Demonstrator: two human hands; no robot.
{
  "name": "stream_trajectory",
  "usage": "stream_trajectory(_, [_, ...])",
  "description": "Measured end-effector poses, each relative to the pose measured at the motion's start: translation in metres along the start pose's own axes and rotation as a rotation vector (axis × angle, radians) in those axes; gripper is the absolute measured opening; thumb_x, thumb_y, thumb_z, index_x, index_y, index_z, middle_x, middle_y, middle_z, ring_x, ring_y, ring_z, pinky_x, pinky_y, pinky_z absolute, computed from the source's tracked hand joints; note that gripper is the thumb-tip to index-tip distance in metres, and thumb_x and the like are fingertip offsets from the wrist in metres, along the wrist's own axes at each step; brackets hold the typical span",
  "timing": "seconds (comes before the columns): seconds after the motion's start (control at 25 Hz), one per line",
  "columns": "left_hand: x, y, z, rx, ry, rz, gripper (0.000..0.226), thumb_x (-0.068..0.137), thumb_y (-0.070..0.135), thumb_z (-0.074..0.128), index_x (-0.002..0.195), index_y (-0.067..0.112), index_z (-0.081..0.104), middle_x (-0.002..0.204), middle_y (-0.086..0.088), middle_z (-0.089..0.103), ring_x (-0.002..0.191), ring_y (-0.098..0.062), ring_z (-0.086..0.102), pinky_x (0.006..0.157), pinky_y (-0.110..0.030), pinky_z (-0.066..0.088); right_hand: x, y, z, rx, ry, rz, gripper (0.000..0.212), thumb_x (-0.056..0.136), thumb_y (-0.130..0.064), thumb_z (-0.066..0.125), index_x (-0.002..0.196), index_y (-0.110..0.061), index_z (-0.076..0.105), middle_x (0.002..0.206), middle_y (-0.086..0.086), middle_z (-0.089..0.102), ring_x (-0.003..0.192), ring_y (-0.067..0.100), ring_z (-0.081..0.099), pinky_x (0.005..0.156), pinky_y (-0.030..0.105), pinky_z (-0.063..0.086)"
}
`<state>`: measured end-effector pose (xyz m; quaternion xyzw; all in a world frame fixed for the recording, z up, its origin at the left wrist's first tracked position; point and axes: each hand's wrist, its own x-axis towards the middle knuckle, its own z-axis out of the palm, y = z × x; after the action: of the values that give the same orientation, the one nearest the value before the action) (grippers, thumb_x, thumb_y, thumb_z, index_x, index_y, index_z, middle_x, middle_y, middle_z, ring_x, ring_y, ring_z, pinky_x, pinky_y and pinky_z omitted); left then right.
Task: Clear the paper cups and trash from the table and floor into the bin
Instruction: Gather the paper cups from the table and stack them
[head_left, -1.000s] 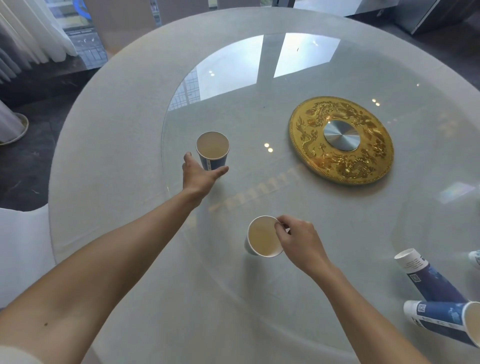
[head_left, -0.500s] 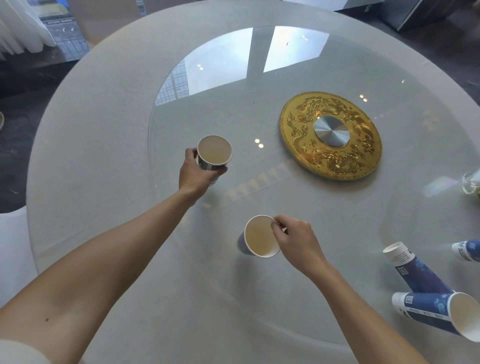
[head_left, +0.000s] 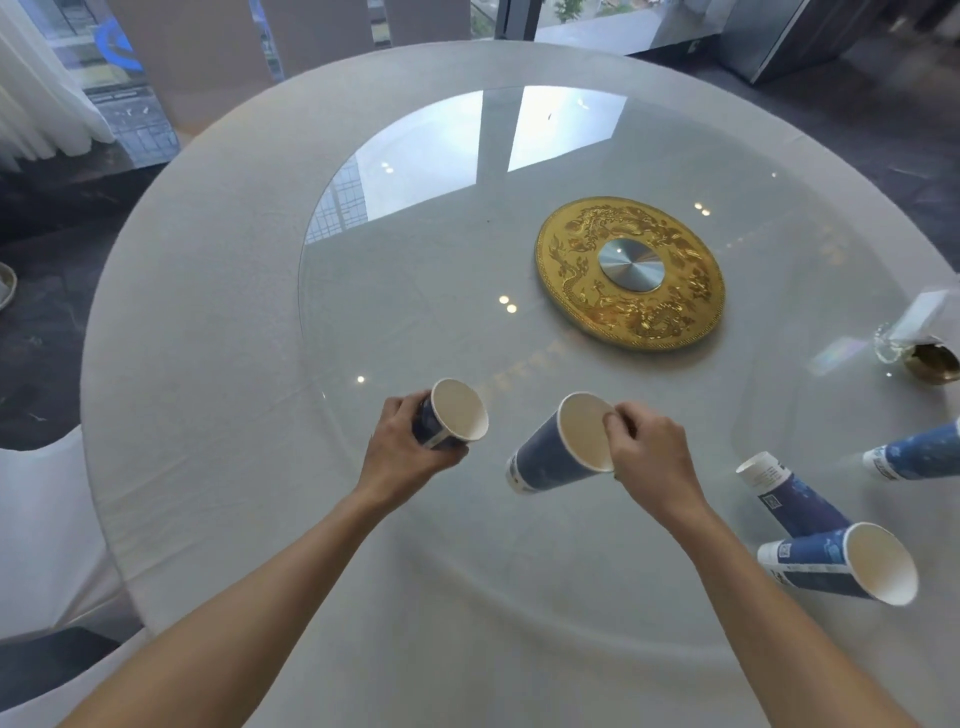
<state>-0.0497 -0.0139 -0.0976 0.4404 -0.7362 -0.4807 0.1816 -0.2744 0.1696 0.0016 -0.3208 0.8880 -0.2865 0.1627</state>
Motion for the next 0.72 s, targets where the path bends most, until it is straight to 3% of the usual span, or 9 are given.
stream_trajectory(0.12, [-0.029, 0.002, 0.007, 0.087, -0.091, 0.041, 0.094, 0.053, 0.059, 0.084, 0.139, 0.033, 0.057, 0.120, 0.008, 0.050, 0.103, -0.013, 0.064, 0.094, -0.031, 0.056, -0.016, 0.002, -0.030, 0.157, 0.076, 0.072, 0.020, 0.102, -0.023, 0.057, 0.088, -0.018, 0.071, 0.081, 0.002, 0.070, 0.067, 0.022, 0.068, 0.049, 0.037, 0.062])
stream_trajectory(0.2, [-0.047, 0.009, 0.012, 0.151, -0.167, 0.098, 0.093, 0.056, 0.058, 0.085, 0.141, 0.034, 0.056, 0.123, 0.007, 0.048, 0.105, -0.018, 0.063, 0.096, -0.037, 0.058, -0.035, 0.005, -0.041, 0.256, 0.078, 0.131, 0.017, 0.102, -0.025, 0.059, 0.093, -0.020, 0.072, 0.087, 0.001, 0.072, 0.066, 0.021, 0.069, 0.051, 0.032, 0.062])
stream_trajectory(0.44, [-0.097, 0.032, 0.035, 0.246, -0.305, 0.313, 0.084, 0.060, 0.059, 0.083, 0.138, 0.045, 0.054, 0.123, 0.016, 0.049, 0.103, -0.014, 0.060, 0.090, -0.036, 0.057, -0.099, 0.028, -0.036, 0.444, 0.063, 0.288, 0.018, 0.101, -0.020, 0.059, 0.097, -0.011, 0.075, 0.088, 0.015, 0.075, 0.057, 0.019, 0.066, 0.056, 0.036, 0.060])
stream_trajectory(0.56, [-0.118, 0.041, 0.050, 0.203, -0.357, 0.400, 0.084, 0.059, 0.057, 0.086, 0.136, 0.042, 0.058, 0.125, 0.017, 0.058, 0.107, -0.011, 0.061, 0.094, -0.040, 0.055, -0.131, 0.041, -0.030, 0.489, 0.087, 0.339, 0.012, 0.101, -0.022, 0.060, 0.111, -0.019, 0.068, 0.087, 0.011, 0.075, 0.054, 0.014, 0.066, 0.052, 0.030, 0.058])
stream_trajectory(0.72, [-0.138, 0.048, 0.069, 0.135, -0.438, 0.411, 0.085, 0.061, 0.054, 0.091, 0.138, 0.043, 0.057, 0.124, 0.022, 0.061, 0.111, -0.008, 0.063, 0.096, -0.039, 0.055, -0.158, 0.053, -0.016, 0.417, 0.095, 0.357, 0.017, 0.102, -0.022, 0.057, 0.110, -0.020, 0.071, 0.091, 0.008, 0.076, 0.068, 0.022, 0.069, 0.049, 0.031, 0.057])
